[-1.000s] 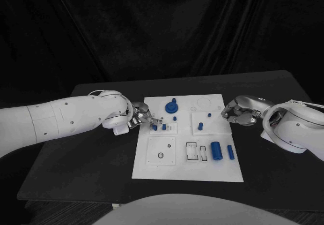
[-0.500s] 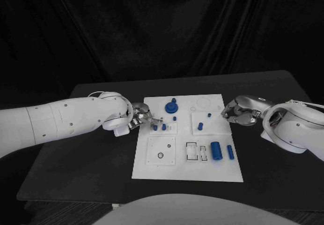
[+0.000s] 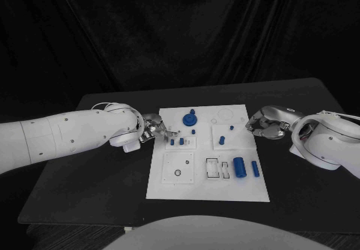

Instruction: Assemble the parts on the task board

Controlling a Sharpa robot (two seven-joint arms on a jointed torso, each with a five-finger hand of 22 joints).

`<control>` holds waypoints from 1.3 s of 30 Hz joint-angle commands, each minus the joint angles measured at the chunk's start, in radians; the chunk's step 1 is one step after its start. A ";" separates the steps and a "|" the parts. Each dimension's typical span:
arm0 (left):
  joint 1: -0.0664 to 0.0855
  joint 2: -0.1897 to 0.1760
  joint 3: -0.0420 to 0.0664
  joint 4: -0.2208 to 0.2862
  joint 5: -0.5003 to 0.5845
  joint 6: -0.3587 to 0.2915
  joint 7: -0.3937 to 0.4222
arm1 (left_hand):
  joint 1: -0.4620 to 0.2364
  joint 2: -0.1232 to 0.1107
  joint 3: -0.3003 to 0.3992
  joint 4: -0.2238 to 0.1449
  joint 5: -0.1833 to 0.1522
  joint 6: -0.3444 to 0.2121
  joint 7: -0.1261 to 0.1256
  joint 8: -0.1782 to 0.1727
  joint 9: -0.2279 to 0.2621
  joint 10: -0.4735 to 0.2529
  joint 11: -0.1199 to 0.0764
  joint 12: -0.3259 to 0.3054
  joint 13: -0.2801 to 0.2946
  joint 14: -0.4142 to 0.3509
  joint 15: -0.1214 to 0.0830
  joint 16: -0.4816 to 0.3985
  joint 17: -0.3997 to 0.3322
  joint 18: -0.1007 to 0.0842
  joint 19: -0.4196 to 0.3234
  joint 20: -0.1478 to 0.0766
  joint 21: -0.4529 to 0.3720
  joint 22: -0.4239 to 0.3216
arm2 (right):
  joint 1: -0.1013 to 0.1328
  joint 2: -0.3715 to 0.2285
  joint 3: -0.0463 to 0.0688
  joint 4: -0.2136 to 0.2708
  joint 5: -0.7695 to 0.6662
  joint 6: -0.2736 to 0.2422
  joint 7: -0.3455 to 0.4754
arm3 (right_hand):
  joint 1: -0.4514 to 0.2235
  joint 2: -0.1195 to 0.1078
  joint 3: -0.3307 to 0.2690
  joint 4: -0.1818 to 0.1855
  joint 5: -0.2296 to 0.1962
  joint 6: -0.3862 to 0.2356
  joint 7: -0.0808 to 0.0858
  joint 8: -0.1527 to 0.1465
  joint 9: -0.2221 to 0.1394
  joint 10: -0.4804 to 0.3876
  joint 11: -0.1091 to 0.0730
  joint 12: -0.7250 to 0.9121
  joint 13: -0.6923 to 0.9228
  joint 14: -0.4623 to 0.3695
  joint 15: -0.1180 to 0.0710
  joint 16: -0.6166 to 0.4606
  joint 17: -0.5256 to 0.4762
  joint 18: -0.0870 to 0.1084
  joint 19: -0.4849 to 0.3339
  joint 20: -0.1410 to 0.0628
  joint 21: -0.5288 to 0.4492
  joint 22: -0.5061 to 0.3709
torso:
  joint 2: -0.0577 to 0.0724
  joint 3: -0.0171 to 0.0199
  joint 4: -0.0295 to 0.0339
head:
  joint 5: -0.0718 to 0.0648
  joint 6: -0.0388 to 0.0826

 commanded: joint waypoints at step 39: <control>0.003 0.167 0.002 -0.169 -0.801 -0.334 0.700 | 0.449 -0.124 0.100 -0.136 -0.132 -0.151 -0.051 -0.263 -0.842 -0.755 0.003 -1.226 -1.021 -0.234 0.009 -0.314 -0.296 0.050 -0.113 0.044 -0.231 0.157 | 0.018 -0.041 0.001 0.028 -0.001 -0.151 0.090 | -0.025 -0.014 0.017 0.007 0.003 0.029 -0.002 0.012 -0.001 -0.079 0.004 -0.116 0.026 0.028 0.007 -0.026 -0.022 0.017 -0.006 0.002 -0.043 0.087 | 0.013 -0.0107 0.0009 | -0.015 0.000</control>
